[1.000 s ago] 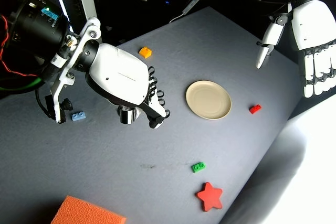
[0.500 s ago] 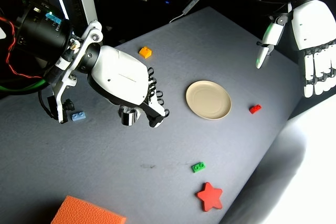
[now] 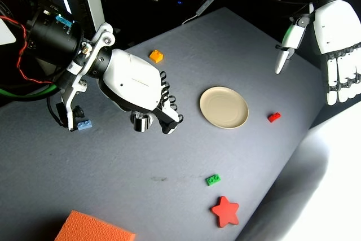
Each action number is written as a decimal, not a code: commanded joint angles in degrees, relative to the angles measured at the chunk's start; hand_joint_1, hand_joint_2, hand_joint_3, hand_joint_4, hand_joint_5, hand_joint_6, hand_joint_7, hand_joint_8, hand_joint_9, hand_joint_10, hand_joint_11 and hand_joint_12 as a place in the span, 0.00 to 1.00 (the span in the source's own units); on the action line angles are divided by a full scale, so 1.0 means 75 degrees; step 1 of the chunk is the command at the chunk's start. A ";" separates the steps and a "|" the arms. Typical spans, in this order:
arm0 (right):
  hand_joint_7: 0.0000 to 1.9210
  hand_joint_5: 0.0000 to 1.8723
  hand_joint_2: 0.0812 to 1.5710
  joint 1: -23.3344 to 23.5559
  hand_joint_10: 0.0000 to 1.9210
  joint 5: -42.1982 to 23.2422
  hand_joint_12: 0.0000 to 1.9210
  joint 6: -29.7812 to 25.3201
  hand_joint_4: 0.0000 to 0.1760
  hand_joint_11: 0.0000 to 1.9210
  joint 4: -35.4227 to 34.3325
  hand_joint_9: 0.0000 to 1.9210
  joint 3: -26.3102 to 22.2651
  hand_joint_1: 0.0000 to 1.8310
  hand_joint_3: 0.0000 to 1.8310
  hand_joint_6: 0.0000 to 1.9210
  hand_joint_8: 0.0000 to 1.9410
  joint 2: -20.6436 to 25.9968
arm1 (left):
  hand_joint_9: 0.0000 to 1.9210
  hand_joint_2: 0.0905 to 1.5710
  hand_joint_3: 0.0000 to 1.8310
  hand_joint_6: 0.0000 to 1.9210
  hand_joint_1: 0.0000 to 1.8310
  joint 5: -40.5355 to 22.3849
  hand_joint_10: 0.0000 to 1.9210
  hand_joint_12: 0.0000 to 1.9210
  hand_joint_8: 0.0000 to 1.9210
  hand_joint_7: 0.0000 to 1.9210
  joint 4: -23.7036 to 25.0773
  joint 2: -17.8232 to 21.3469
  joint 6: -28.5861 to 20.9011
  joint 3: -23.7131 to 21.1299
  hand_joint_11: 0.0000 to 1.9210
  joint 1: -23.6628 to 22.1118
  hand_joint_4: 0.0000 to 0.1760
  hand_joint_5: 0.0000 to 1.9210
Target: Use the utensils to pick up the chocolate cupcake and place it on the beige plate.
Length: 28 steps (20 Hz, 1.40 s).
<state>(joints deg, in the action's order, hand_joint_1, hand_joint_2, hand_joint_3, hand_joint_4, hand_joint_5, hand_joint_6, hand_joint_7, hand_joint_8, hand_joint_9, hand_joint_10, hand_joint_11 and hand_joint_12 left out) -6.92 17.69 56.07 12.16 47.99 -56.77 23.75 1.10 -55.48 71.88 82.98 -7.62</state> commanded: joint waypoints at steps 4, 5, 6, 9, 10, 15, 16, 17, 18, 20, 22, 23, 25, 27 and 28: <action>0.32 0.35 0.67 -0.0017 0.00 -0.0745 0.50 -0.0005 0.00 0.13 0.0118 0.34 -0.0010 0.62 0.00 0.00 0.00 -0.0012 | 0.04 0.66 0.00 0.00 0.23 -0.0738 0.00 0.13 0.00 0.05 0.0044 0.0064 0.0009 0.0054 0.00 -0.0109 0.00 0.07; 0.32 0.36 0.67 -0.0025 0.00 -0.0745 0.51 -0.0005 0.00 0.13 0.0118 0.34 -0.0010 0.62 0.00 0.01 0.00 -0.0020 | 0.04 0.66 0.00 0.00 0.22 -0.0739 0.00 0.13 0.00 0.05 0.0044 0.0064 0.0009 0.0054 0.00 -0.0109 0.00 0.07; 0.33 0.37 0.67 -0.0036 0.00 -0.0745 0.51 -0.0004 0.00 0.14 0.0118 0.34 -0.0010 0.62 0.00 0.01 0.01 -0.0026 | 0.04 0.66 0.00 0.00 0.23 -0.0739 0.00 0.12 0.00 0.05 0.0044 0.0064 0.0009 0.0052 0.00 -0.0109 0.00 0.07; 0.32 0.37 0.68 -0.0046 0.00 -0.0748 0.50 -0.0002 0.00 0.13 0.0133 0.33 -0.0011 0.61 0.00 0.01 0.00 -0.0038 | 0.04 0.66 0.00 0.00 0.23 -0.0739 0.00 0.11 0.00 0.05 0.0044 0.0064 0.0009 0.0056 0.00 -0.0109 0.00 0.08; 0.32 0.37 0.68 -0.0046 0.00 -0.0754 0.50 -0.0001 0.00 0.13 0.0147 0.33 -0.0011 0.60 0.00 0.01 0.00 -0.0039 | 0.03 0.66 0.00 0.00 0.23 -0.0739 0.00 0.11 0.00 0.05 0.0044 0.0064 0.0009 0.0054 0.00 -0.0109 0.00 0.07; 0.31 0.34 0.67 -0.0046 0.00 -0.0823 0.52 -0.0003 0.00 0.14 0.0357 0.33 -0.0010 0.62 0.00 0.00 0.00 -0.0038 | 0.04 0.66 0.00 0.00 0.22 -0.0755 0.00 0.13 0.00 0.05 0.0046 0.0064 0.0009 0.0062 0.00 -0.0109 0.00 0.07; 0.31 0.34 0.67 -0.0045 0.00 -0.0823 0.51 -0.0004 0.00 0.12 0.0357 0.32 -0.0011 0.61 0.00 0.00 0.00 -0.0038 | 0.04 0.66 0.00 0.00 0.22 -0.0756 0.00 0.14 0.00 0.05 0.0046 0.0063 0.0009 0.0071 0.00 -0.0108 0.00 0.07; 0.31 0.35 0.66 -0.0044 0.00 -0.0824 0.50 -0.0004 0.00 0.13 0.0357 0.33 -0.0011 0.61 0.00 0.00 0.00 -0.0037 | 0.03 0.66 0.00 0.00 0.23 -0.0755 0.00 0.13 0.00 0.05 0.0046 0.0062 0.0009 0.0071 0.00 -0.0112 0.00 0.07; 0.31 0.37 0.67 -0.0044 0.00 -0.0824 0.50 -0.0004 0.00 0.12 0.0357 0.33 -0.0011 0.61 0.00 0.01 0.00 -0.0037 | 0.03 0.65 0.00 0.00 0.23 -0.0755 0.00 0.12 0.00 0.05 0.0045 0.0062 0.0009 0.0067 0.00 -0.0113 0.00 0.07; 0.32 0.36 0.67 -0.0045 0.00 -0.0824 0.50 -0.0004 0.00 0.13 0.0357 0.33 -0.0012 0.61 0.00 0.00 0.00 -0.0037 | 0.03 0.66 0.00 0.00 0.24 -0.0738 0.00 0.10 0.00 0.05 0.0045 0.0062 0.0009 0.0064 0.00 -0.0113 0.00 0.07; 0.33 0.37 0.67 -0.0046 0.01 -0.0821 0.50 -0.0004 0.00 0.13 0.0357 0.33 -0.0012 0.61 0.00 0.01 0.01 -0.0035 | 0.03 0.66 0.00 0.00 0.23 -0.0726 0.00 0.09 0.00 0.05 0.0046 0.0063 0.0009 0.0064 0.00 -0.0113 0.00 0.07; 0.33 0.37 0.67 -0.0046 0.01 -0.0821 0.50 -0.0004 0.00 0.13 0.0357 0.34 -0.0012 0.61 0.00 0.00 0.00 -0.0035 | 0.04 0.66 0.00 0.00 0.23 -0.0714 0.00 0.12 0.00 0.05 0.0046 0.0064 0.0009 0.0065 0.00 -0.0113 0.00 0.07; 0.32 0.37 0.67 -0.0045 0.01 -0.0816 0.50 -0.0007 0.00 0.13 0.0357 0.34 -0.0013 0.61 0.00 0.01 0.00 -0.0035 | 0.03 0.66 0.00 0.00 0.23 -0.0716 0.00 0.10 0.00 0.05 0.0046 0.0064 0.0009 0.0064 0.00 -0.0113 0.00 0.07; 0.33 0.35 0.67 -0.0044 0.00 -0.0816 0.50 -0.0007 0.00 0.14 0.0357 0.34 -0.0013 0.62 0.00 0.00 0.00 -0.0034 | 0.03 0.66 0.00 0.00 0.22 -0.0739 0.00 0.10 0.00 0.04 0.0047 0.0064 0.0009 0.0062 0.00 -0.0113 0.00 0.06; 0.33 0.36 0.67 -0.0043 0.01 -0.0814 0.51 -0.0007 0.00 0.15 0.0357 0.35 -0.0013 0.61 0.00 0.00 0.00 -0.0033 | 0.03 0.66 0.00 0.00 0.23 -0.0755 0.00 0.09 0.00 0.04 0.0048 0.0064 0.0013 0.0064 0.00 -0.0111 0.00 0.06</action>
<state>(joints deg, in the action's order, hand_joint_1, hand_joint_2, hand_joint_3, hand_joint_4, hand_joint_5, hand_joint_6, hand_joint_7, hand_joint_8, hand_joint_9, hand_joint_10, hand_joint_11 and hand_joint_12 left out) -7.53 17.08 56.07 14.41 47.99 -57.30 23.73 1.13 -55.48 71.92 83.15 -7.62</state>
